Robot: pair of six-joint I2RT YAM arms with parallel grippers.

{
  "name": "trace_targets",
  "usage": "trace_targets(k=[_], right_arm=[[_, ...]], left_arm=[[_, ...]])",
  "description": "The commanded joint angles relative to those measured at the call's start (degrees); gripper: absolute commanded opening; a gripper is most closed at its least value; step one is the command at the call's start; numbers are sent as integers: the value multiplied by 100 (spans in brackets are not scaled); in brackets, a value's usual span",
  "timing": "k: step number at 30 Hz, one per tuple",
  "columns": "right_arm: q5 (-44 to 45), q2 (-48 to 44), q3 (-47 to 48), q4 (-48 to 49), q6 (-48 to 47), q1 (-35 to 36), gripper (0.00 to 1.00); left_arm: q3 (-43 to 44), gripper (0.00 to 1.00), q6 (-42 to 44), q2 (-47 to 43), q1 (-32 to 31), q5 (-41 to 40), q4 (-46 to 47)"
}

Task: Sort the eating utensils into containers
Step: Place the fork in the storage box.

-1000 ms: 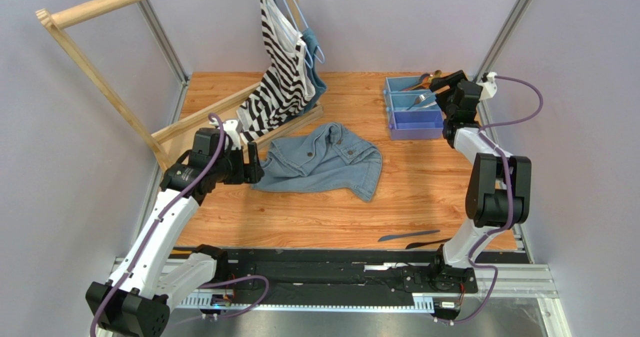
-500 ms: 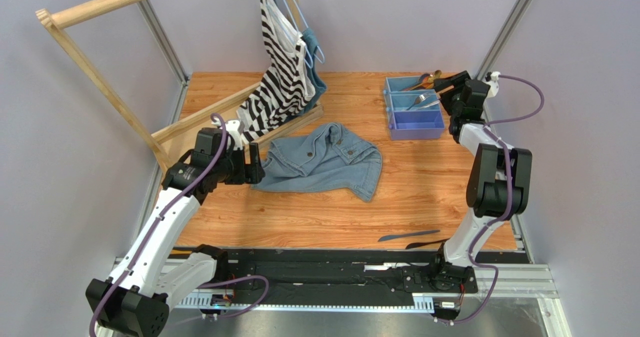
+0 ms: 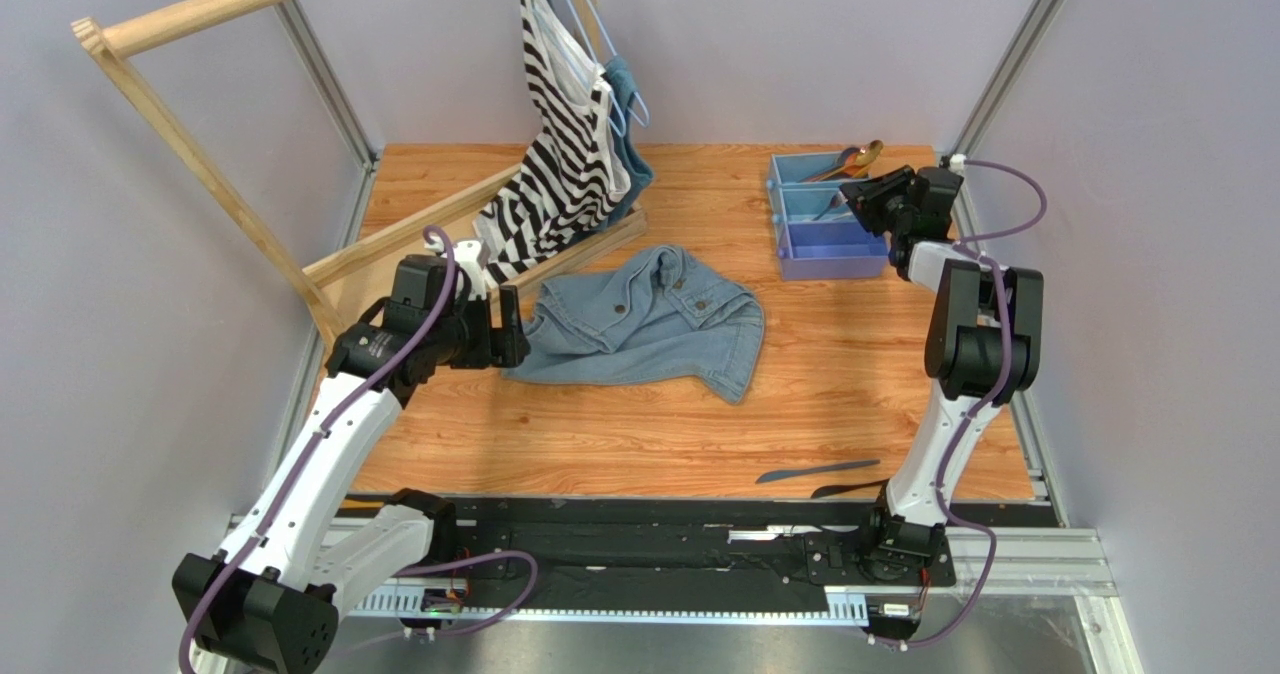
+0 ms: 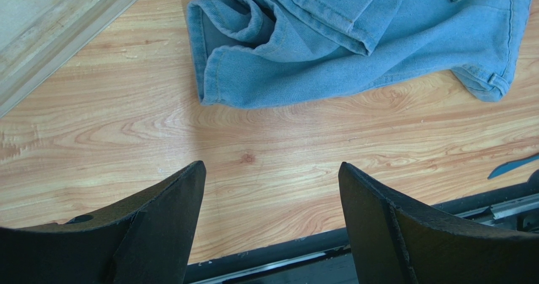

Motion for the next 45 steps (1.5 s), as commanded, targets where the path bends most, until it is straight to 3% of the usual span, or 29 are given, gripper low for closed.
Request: trace_targets(k=[1,6,20,32,45], right_arm=[[-320,152,203,521,168,-2,23],[-233,100,150,583,186,-2,1],[260,-568,-499,1074,150,-64,0],[339,-542,-623,1199,265,-116,0],[946,-1060,-879,636,-157,-134,24]], left_arm=[[16,86,57,-1,-29,-32,-41],[16,86,66,-9,-38,-32,-41],[7,86,40,26,-64,-14,-32],[8,85,40,-1,-100,-40,-32],[8,86,48,-9,-135,-23,-41]])
